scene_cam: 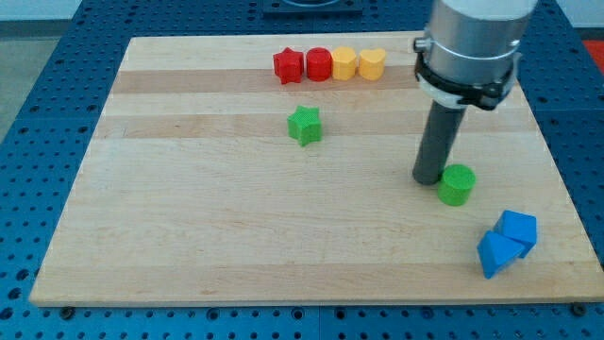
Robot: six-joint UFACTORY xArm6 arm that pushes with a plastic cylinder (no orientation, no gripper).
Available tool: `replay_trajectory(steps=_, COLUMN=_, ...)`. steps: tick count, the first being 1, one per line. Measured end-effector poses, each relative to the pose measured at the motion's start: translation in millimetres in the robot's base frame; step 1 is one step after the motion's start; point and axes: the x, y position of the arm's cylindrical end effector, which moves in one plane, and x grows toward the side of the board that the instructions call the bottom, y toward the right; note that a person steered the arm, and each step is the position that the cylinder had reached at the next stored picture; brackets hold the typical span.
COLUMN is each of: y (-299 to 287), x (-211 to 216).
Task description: Slide the green circle to the top of the cube
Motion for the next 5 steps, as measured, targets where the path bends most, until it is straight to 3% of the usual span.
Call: replay_trajectory(steps=5, y=50.6, x=20.6)
